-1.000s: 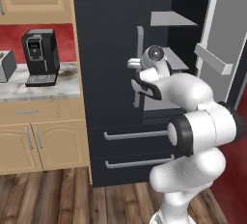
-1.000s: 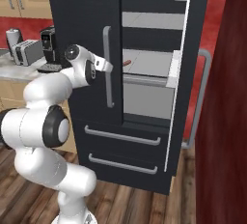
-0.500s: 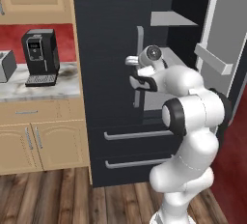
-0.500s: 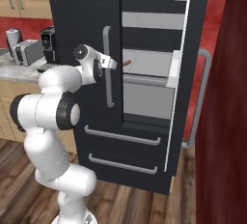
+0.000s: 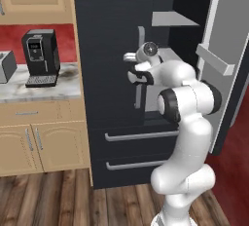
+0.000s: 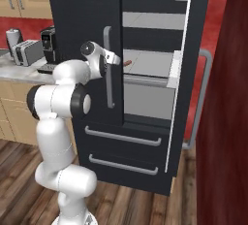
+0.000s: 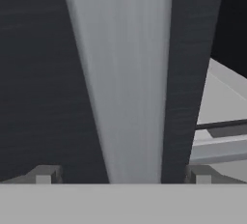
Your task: Move the hot dog bun to the plate on the dining table and place the condiment next to that plate. Then navigate to the fridge and take the sausage and place it on the plate as well.
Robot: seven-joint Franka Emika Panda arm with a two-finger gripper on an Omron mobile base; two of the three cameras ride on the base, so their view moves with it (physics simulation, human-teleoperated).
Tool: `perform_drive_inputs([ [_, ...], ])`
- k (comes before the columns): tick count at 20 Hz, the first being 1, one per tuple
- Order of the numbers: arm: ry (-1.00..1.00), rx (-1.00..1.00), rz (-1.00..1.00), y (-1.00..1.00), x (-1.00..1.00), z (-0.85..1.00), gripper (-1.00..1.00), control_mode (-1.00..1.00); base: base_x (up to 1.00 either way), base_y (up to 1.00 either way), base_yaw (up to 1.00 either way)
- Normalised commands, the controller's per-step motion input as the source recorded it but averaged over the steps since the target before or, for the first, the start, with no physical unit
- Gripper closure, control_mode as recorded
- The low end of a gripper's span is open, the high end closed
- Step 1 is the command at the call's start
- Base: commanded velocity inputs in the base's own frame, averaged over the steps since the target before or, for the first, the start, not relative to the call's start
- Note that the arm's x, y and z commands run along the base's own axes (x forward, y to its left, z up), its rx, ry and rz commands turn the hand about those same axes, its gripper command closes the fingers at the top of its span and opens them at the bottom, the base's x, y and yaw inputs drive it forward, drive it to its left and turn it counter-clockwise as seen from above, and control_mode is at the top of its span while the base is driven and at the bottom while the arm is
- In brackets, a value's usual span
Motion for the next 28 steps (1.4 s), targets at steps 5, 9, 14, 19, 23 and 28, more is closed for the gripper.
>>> perform_drive_inputs([
  [5, 0.0, 0.0, 0.03, -0.03, 0.63, -0.09, -1.0, -1.0, 0.0, 0.0, 0.0],
  [9, 0.0, 0.0, 0.02, -0.04, 0.65, -0.19, -1.0, -1.0, 0.0, 0.0, 0.0],
  [14, 0.0, 0.0, 0.01, 0.0, 0.63, -0.19, 1.0, -1.0, 0.0, 0.0, 0.0],
  [19, 0.04, 0.0, 0.03, 0.0, 0.25, -0.05, 1.0, -1.0, 0.0, 0.0, 0.0],
  [23, 0.02, 0.02, 0.03, 0.0, -0.46, 0.0, 1.0, -1.0, 0.0, 0.0, 0.0],
  [28, 0.0, 0.12, 0.0, 0.07, -0.85, 0.0, 1.0, -1.0, 0.0, 0.0, 0.0],
])
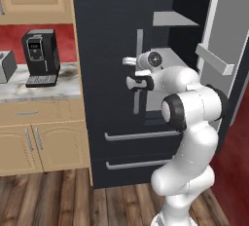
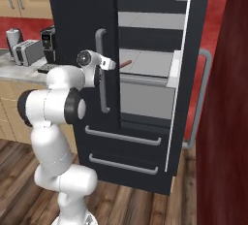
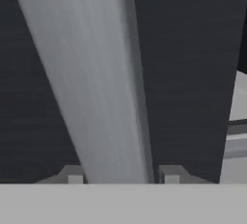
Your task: Move the hot dog bun to the plate on the dining table and place the condiment next to that plate. Then navigate to the fridge and take the sausage and place it on the plate as well.
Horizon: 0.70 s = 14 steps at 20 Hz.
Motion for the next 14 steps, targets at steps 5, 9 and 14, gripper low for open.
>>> perform_drive_inputs([
  [5, 0.01, 0.06, 0.0, 0.33, -0.98, 0.0, 1.0, -1.0, 0.0, 0.0, 0.0],
  [9, 0.0, 0.02, 0.0, 0.53, -1.0, 0.0, 1.0, -1.0, 0.0, 0.0, 0.0],
  [14, 0.01, 0.0, 0.0, 0.76, -0.93, 0.0, 1.0, -1.0, 0.0, 0.0, 0.0],
])
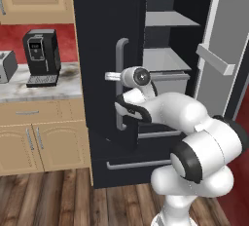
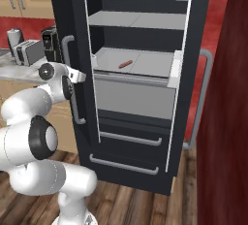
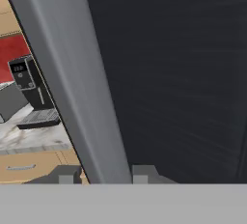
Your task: Move the hot dog bun to the plate on the dining table and place the condiment next to that plate. Then navigate to the fridge and take the sausage and place it on the plate as well.
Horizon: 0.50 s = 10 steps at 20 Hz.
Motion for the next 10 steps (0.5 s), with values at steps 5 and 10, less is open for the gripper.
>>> perform_drive_inputs([
  [5, 0.03, 0.0, 0.0, 0.89, -0.82, 0.0, -1.0, -1.0, 0.0, 0.0, 0.0],
  [10, 0.05, 0.02, 0.0, 0.65, -0.57, 0.02, -1.0, -1.0, 0.0, 0.0, 0.0],
])
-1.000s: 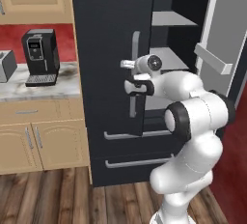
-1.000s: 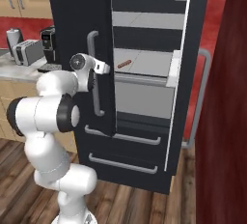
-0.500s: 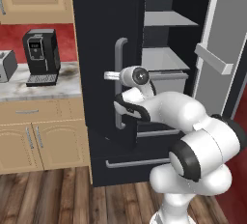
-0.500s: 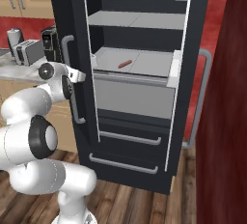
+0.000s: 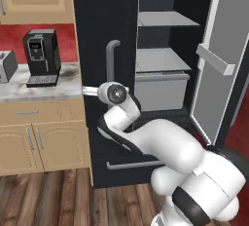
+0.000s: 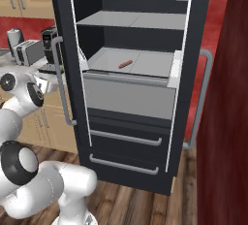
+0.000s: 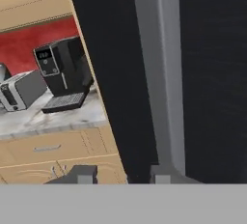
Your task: Move the hot dog bun to the plate on the dining table and place the condiment next to that plate. Then navigate to the fridge and take the sausage and place it on the plate as well.
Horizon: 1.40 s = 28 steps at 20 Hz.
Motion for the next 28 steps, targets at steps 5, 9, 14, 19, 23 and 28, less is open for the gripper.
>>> perform_drive_inputs([
  [5, 0.05, 0.3, 0.0, -0.23, -0.48, 0.37, -1.0, -1.0, 0.0, 0.0, 0.0],
  [9, 0.18, 0.4, 0.0, -0.81, -0.16, 0.52, -1.0, -1.0, 0.0, 0.0, 0.0],
  [14, 0.14, 0.37, 0.02, -0.97, -0.05, 0.44, -1.0, -1.0, 0.0, 0.0, 0.0],
  [19, 0.03, 0.37, 0.07, -1.0, -0.01, 0.2, -1.0, -1.0, 0.0, 0.0, 0.0],
  [23, 0.05, 0.39, 0.05, -0.82, 0.22, 0.09, -1.0, -1.0, 0.0, 0.0, 0.0],
  [28, 0.2, 0.36, 0.01, -0.33, 0.83, 0.21, -1.0, -1.0, 0.0, 0.0, 0.0],
])
